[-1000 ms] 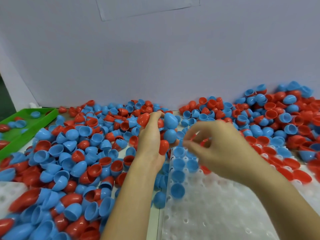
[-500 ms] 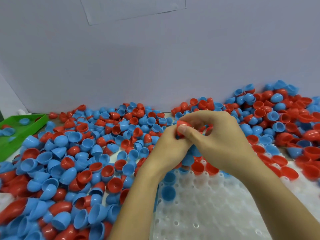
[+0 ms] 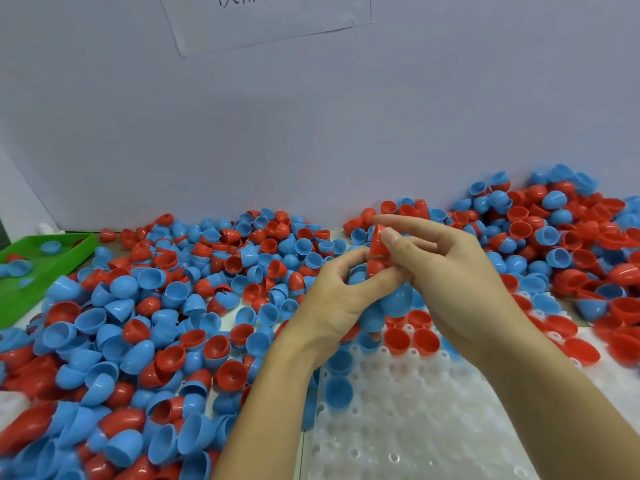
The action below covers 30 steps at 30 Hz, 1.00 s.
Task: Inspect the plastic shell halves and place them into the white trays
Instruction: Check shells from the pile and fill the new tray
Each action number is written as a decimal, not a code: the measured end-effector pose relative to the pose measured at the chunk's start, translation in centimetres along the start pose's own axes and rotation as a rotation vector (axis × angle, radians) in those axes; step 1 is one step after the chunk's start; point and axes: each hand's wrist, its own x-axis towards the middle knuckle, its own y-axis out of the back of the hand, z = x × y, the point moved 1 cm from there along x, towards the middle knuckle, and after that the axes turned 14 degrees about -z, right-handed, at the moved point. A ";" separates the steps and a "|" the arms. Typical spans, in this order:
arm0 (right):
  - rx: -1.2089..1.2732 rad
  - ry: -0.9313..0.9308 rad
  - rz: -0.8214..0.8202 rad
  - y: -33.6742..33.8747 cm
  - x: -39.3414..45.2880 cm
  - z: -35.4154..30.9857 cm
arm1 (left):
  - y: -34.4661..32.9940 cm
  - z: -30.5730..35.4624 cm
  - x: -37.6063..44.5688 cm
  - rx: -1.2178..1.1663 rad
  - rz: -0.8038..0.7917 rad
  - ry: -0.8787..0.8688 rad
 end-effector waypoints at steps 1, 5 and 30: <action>0.020 -0.005 0.004 0.0 0.0 0.0 | 0.0 -0.1 0.0 0.001 -0.002 0.005; 0.130 -0.012 0.046 0.4 0.2 -0.3 | 0.2 -0.4 0.2 -0.055 -0.014 0.005; -0.313 0.020 -0.258 0.1 -0.1 0.4 | 2.1 -0.4 -0.1 -0.524 0.293 0.043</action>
